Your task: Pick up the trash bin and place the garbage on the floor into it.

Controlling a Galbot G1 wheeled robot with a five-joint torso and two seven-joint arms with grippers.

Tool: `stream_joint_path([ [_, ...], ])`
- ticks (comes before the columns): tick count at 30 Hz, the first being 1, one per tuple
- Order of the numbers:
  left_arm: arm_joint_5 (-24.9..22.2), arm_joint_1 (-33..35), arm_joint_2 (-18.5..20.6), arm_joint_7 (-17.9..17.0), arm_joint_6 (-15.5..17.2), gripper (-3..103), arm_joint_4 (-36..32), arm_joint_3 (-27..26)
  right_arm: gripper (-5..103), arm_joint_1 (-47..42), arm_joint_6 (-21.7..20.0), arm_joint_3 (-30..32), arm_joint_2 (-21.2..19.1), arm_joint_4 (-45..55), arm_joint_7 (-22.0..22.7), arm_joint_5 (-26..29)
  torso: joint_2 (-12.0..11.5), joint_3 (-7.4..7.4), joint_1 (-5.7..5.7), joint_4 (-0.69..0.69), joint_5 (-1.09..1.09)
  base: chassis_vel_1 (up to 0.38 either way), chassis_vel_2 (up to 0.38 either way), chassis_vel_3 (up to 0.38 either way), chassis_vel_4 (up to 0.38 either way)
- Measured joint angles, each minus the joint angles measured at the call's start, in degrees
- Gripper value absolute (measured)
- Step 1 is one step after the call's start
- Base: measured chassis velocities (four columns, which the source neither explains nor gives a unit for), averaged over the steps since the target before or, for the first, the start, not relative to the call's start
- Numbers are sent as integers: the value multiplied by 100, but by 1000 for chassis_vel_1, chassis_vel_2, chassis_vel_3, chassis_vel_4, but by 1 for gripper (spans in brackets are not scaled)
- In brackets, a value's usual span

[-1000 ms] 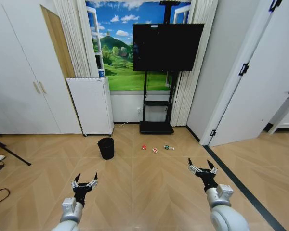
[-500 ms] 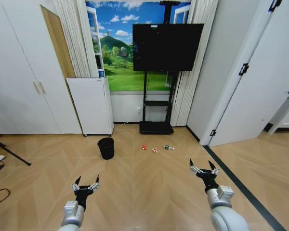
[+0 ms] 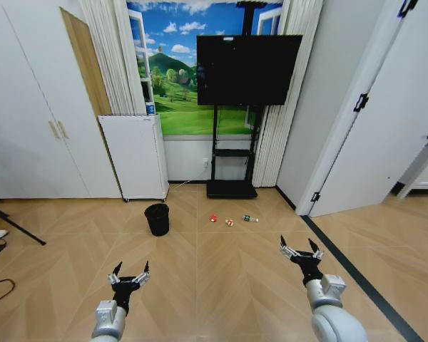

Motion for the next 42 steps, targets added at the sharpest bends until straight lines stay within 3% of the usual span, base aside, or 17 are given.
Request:
stream_joint_path([
  [20, -6, -11, -2, -3, -22, 100, 31, -21, 100, 8, 161, 14, -32, -108, 47, -6, -1, 1, 2, 0, 0, -122, 116, 117, -122],
  [34, 23, -14, -8, -7, -108, 100, 51, -46, 100, -49, 190, 15, -2, -96, 11, -20, -2, 1, 2, 1, 2, -323, 331, 319, -328],
  [36, 20, -23, -11, -12, -145, 100, 63, -45, 100, -47, 200, 9, -1, -98, 11, -22, -1, 1, 2, -1, -5, -368, 383, 378, -369],
  [40, 14, -30, -10, -16, -163, 100, 67, -45, 100, -45, 211, 5, -4, -116, 10, -24, -2, 1, 2, 1, 5, -339, 369, 354, -359],
  [41, 9, -35, -8, -18, -168, 100, 74, -47, 100, -45, 218, 5, -6, -124, 10, -26, -1, 0, 1, -1, -7, -369, 359, 360, -357],
  [42, 7, -36, -2, -18, -172, 100, 82, -47, 100, -41, 223, 2, -7, -133, 9, -27, -1, 1, 1, 1, 2, -378, 351, 358, -342],
])
